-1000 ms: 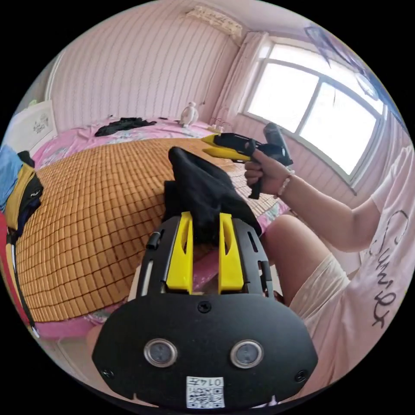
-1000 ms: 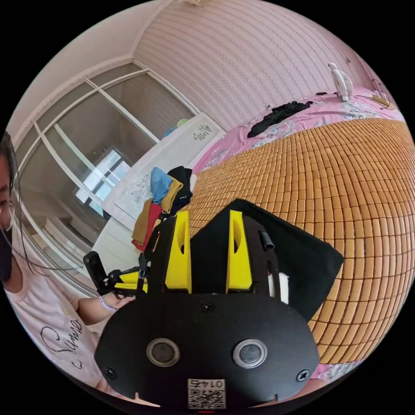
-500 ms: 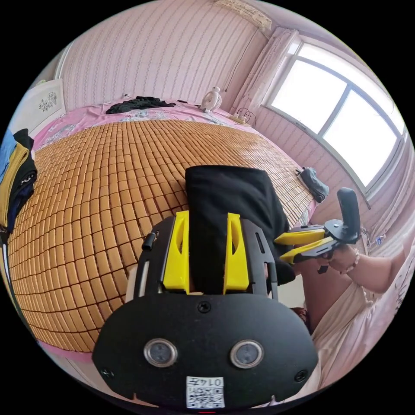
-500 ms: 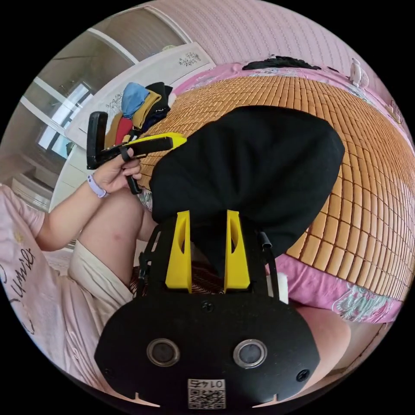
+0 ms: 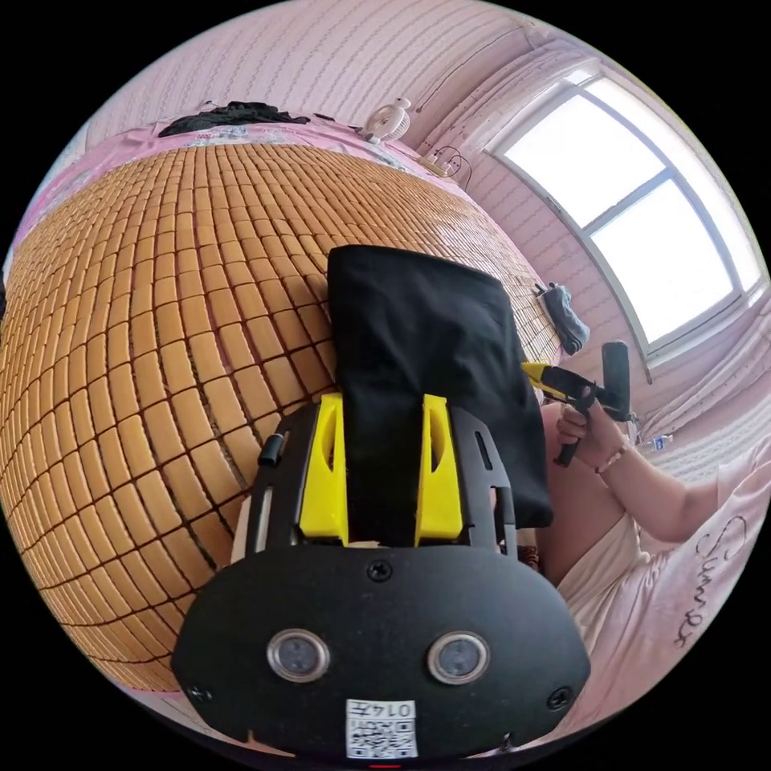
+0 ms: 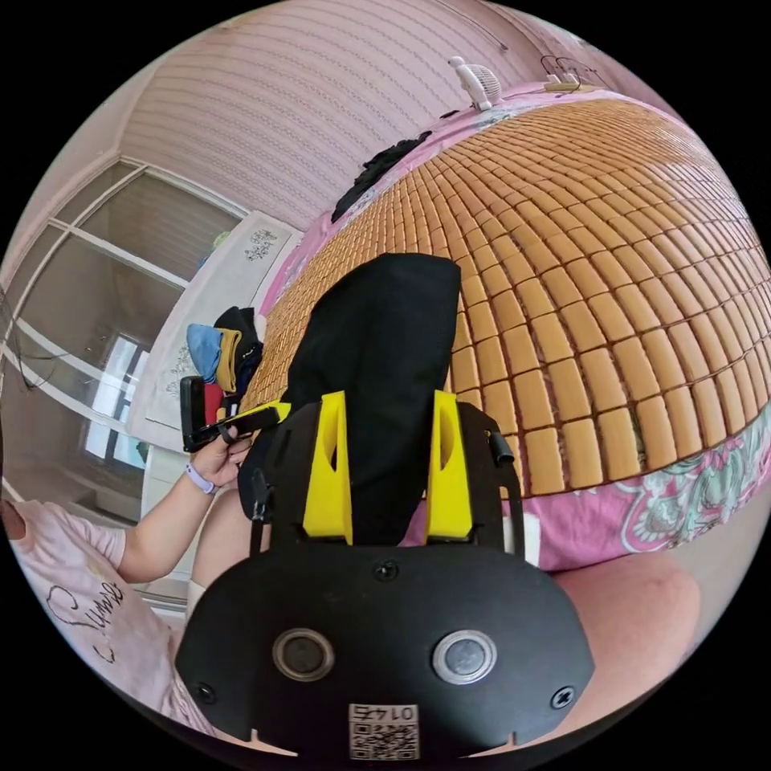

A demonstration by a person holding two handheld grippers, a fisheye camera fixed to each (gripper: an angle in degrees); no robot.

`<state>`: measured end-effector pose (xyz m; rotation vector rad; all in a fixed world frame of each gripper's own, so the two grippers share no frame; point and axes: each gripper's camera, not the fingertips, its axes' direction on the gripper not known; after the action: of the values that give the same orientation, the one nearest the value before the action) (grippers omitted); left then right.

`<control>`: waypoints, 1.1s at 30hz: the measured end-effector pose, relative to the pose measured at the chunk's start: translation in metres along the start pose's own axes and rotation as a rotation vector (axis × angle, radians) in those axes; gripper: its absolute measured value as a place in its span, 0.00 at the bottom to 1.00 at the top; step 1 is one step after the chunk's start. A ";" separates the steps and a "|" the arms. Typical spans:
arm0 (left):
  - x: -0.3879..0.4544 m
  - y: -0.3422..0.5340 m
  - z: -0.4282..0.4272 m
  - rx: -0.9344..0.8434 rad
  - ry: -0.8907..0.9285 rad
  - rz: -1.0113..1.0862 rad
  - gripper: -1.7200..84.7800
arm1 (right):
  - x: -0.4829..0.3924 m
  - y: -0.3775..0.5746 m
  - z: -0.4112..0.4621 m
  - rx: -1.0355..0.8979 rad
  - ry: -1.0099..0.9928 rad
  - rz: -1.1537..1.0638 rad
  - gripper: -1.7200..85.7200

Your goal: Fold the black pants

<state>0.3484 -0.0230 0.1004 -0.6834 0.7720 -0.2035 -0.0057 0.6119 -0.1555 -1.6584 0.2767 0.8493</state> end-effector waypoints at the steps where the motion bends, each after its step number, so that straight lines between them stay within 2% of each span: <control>1: 0.000 -0.002 0.001 -0.011 -0.001 0.005 0.17 | 0.004 0.003 -0.002 -0.004 0.005 0.008 0.14; 4: -0.005 -0.014 0.004 -0.056 -0.015 -0.003 0.07 | 0.018 0.001 -0.009 -0.062 -0.141 0.030 0.08; 5: -0.006 -0.020 0.006 -0.076 0.034 -0.012 0.03 | 0.019 -0.001 -0.017 -0.062 -0.159 0.018 0.07; 10: 0.019 -0.042 0.019 -0.100 -0.070 0.079 0.01 | 0.008 -0.020 -0.069 -0.023 -0.222 -0.102 0.05; 16: 0.055 -0.091 0.052 -0.002 0.009 0.094 0.01 | -0.028 -0.086 -0.153 -0.016 -0.081 -0.381 0.05; 19: 0.090 -0.137 0.073 0.064 0.071 0.143 0.01 | -0.020 -0.117 -0.217 0.050 -0.013 -0.399 0.05; 22: 0.144 -0.195 0.092 0.130 0.147 0.253 0.01 | 0.014 -0.131 -0.313 0.200 0.035 -0.315 0.05; 24: 0.208 -0.245 0.104 0.164 0.188 0.410 0.02 | 0.044 -0.126 -0.379 0.312 0.060 -0.220 0.05; 28: 0.312 -0.308 0.122 0.231 0.265 0.570 0.07 | 0.125 -0.080 -0.514 0.546 0.195 0.096 0.06; 30: 0.360 -0.338 0.147 0.147 0.279 0.588 0.13 | 0.169 -0.049 -0.549 0.626 0.267 0.268 0.08; 33: 0.369 -0.332 0.172 0.069 0.327 0.550 0.15 | 0.241 -0.001 -0.570 0.677 0.464 0.558 0.12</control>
<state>0.7543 -0.3437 0.1880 -0.3537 1.2306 0.1641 0.3811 0.1483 -0.2900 -1.1117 1.2492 0.6448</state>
